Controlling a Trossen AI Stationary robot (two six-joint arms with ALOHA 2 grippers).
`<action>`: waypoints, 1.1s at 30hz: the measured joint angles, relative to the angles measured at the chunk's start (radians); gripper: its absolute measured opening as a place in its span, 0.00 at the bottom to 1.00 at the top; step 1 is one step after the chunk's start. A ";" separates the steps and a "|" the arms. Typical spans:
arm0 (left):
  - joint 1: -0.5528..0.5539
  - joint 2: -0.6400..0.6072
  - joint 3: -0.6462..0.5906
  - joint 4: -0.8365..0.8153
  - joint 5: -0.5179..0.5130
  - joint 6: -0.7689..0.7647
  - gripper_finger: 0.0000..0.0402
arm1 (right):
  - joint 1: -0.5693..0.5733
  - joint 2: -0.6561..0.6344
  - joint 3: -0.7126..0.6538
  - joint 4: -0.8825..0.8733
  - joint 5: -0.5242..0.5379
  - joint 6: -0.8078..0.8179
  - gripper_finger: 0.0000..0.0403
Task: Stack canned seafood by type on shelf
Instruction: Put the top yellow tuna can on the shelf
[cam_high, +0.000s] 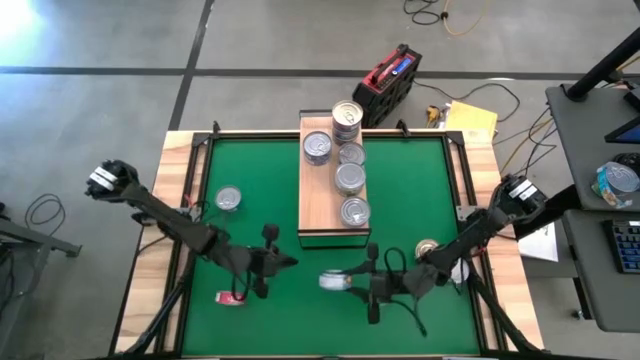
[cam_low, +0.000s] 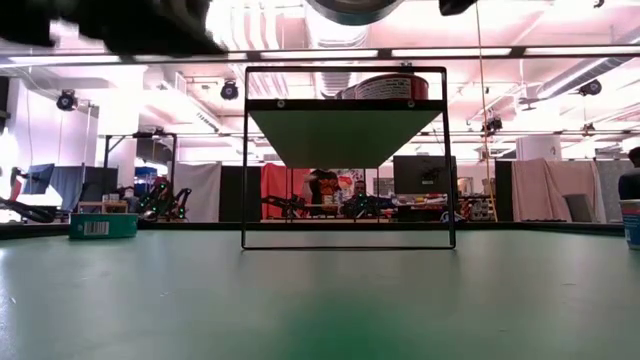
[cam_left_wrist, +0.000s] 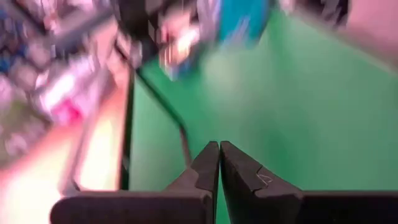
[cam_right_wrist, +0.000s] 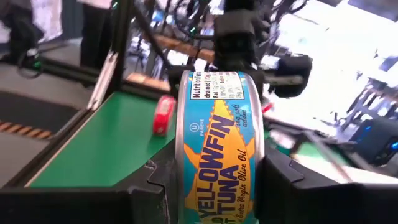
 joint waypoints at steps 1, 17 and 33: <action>0.006 -0.020 -0.013 0.050 0.022 0.021 0.00 | -0.003 -0.004 -0.019 0.038 0.002 -0.015 0.33; 0.042 -0.024 0.033 0.308 -0.142 0.085 0.00 | -0.030 -0.027 -0.004 0.111 0.000 -0.292 0.33; 0.044 0.024 0.103 0.257 -0.177 0.068 0.17 | -0.040 -0.032 -0.005 0.073 0.077 -0.285 0.33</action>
